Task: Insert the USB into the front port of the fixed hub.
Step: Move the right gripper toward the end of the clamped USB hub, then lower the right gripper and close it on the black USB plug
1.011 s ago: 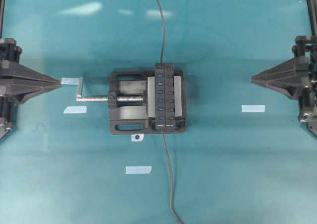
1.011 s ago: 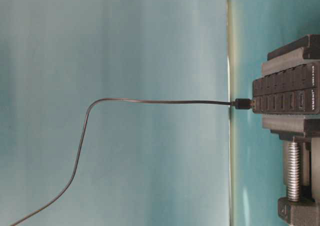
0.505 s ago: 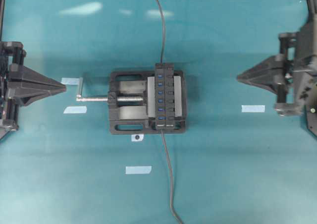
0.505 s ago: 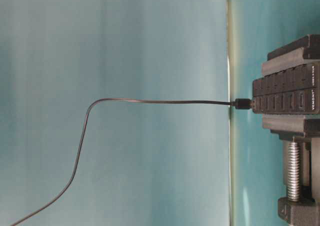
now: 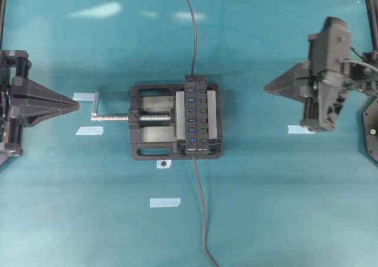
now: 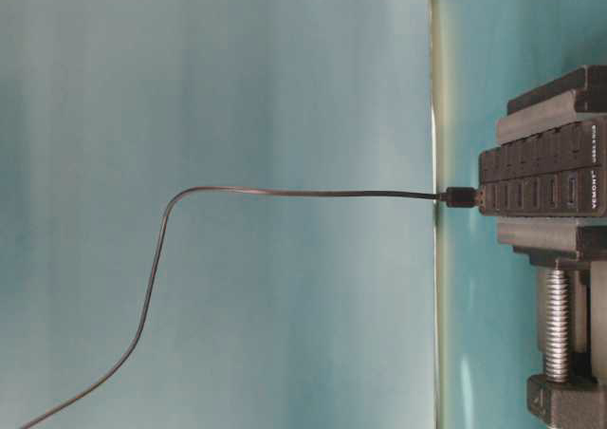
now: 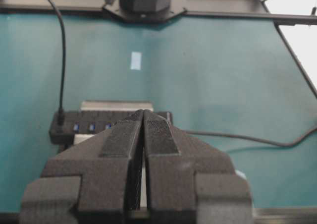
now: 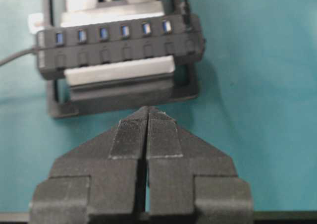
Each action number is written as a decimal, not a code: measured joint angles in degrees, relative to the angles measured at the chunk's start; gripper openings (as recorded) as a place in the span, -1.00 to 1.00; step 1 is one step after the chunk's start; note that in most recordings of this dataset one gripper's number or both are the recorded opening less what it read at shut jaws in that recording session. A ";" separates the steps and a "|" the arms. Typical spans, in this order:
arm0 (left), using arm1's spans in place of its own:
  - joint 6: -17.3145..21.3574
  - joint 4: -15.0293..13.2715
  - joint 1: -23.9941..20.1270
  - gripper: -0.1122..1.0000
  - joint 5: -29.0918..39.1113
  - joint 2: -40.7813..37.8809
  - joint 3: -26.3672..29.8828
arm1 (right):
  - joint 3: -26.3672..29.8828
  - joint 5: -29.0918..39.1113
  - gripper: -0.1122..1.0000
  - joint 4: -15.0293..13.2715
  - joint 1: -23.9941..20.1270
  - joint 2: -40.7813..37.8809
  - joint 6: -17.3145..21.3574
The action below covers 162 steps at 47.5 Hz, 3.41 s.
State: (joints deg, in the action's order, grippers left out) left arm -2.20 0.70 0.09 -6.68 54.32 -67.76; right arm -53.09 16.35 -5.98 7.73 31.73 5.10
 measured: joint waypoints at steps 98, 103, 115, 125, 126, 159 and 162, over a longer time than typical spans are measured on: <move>-0.35 0.00 0.00 -0.80 0.00 0.26 -0.09 | 20.48 -1.85 -0.73 -2.37 3.87 -33.13 -6.50; -0.44 0.00 0.00 -0.80 0.09 0.26 -0.09 | 20.48 -2.02 -0.64 -2.37 3.96 -33.84 -6.42; -0.44 0.00 -0.09 -0.80 0.09 0.26 -0.09 | 20.65 -3.78 0.14 -2.37 4.22 -34.01 -6.50; -0.35 0.00 -0.09 -0.80 0.09 0.26 -0.09 | 20.74 -3.87 0.59 -2.37 4.57 -34.45 -6.42; -0.44 0.00 -0.09 -0.80 0.00 0.26 -0.09 | 20.74 -3.87 0.58 -2.37 4.57 -34.54 -6.42; -0.44 0.00 -0.09 -0.80 0.09 0.88 -0.53 | 24.26 -4.31 0.52 -2.37 4.83 -37.97 -6.50; -0.44 0.00 -0.09 -0.80 0.09 1.14 -0.62 | 24.26 -4.31 0.45 -2.37 4.75 -37.97 -6.50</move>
State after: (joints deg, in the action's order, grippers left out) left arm -2.64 0.70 0.00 -6.59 55.46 -68.38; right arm -28.83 12.04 -8.35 12.48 -6.24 -1.41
